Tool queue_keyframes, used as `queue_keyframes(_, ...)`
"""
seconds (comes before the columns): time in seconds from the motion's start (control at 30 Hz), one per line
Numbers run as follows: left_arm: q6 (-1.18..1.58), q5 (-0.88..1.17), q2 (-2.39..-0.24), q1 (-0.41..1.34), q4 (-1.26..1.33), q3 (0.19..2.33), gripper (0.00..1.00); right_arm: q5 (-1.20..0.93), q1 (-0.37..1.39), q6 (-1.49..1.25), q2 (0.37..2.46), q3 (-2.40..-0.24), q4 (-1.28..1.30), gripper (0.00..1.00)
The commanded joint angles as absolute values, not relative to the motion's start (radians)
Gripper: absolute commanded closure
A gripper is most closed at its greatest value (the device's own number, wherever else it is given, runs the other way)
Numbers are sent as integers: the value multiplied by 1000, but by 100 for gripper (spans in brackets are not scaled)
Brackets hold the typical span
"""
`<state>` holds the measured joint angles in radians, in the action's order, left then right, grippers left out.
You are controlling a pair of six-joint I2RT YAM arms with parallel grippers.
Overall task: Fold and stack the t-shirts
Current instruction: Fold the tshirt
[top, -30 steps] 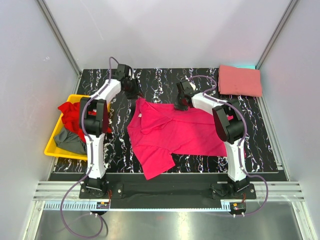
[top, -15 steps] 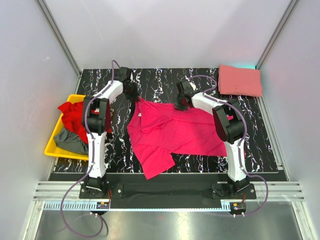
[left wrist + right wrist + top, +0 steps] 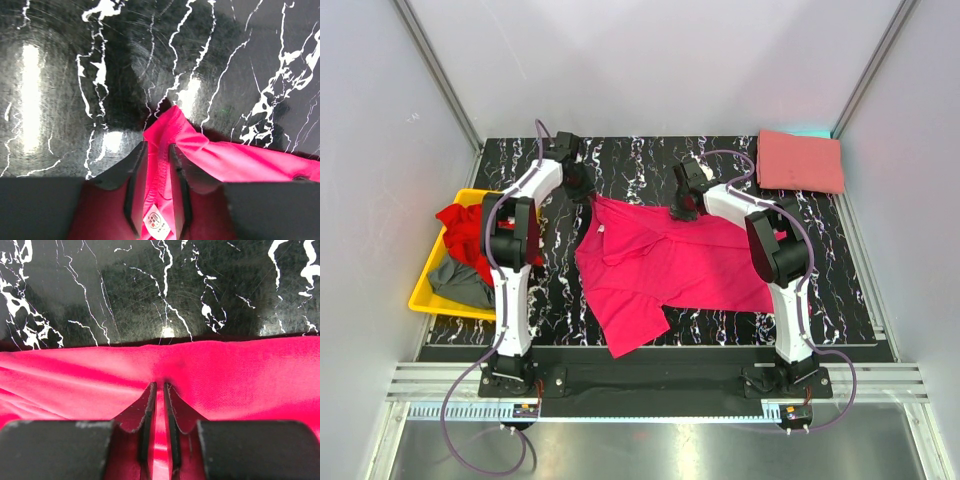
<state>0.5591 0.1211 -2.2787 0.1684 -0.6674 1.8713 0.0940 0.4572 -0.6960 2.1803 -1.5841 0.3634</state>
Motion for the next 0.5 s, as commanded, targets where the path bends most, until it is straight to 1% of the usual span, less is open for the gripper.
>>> queue_keyframes(0.0,575,136,-2226,155,-658,1870,69,135,443,-672,2204,-1601,393,82)
queue_keyframes(0.03,571,144,-2211,155,-654,1867,65,126,443,-663,2201,-1615,391,81)
queue_keyframes(0.1,565,144,-2189,155,-656,1867,61,117,443,-652,2197,-1649,420,80)
queue_keyframes(0.17,543,117,-2142,155,-672,1862,58,118,443,-652,2172,-1686,468,77)
queue_keyframes(0.2,529,103,-2122,156,-673,1846,57,120,443,-655,2140,-1689,477,75)
queue_keyframes(0.27,515,77,-2045,163,-677,1804,55,115,446,-675,2108,-1684,497,67)
queue_keyframes(0.37,497,57,-1932,187,-647,1677,54,130,462,-712,2057,-1664,523,65)
queue_keyframes(0.47,511,90,-1817,215,-568,1501,54,130,495,-759,2033,-1645,574,66)
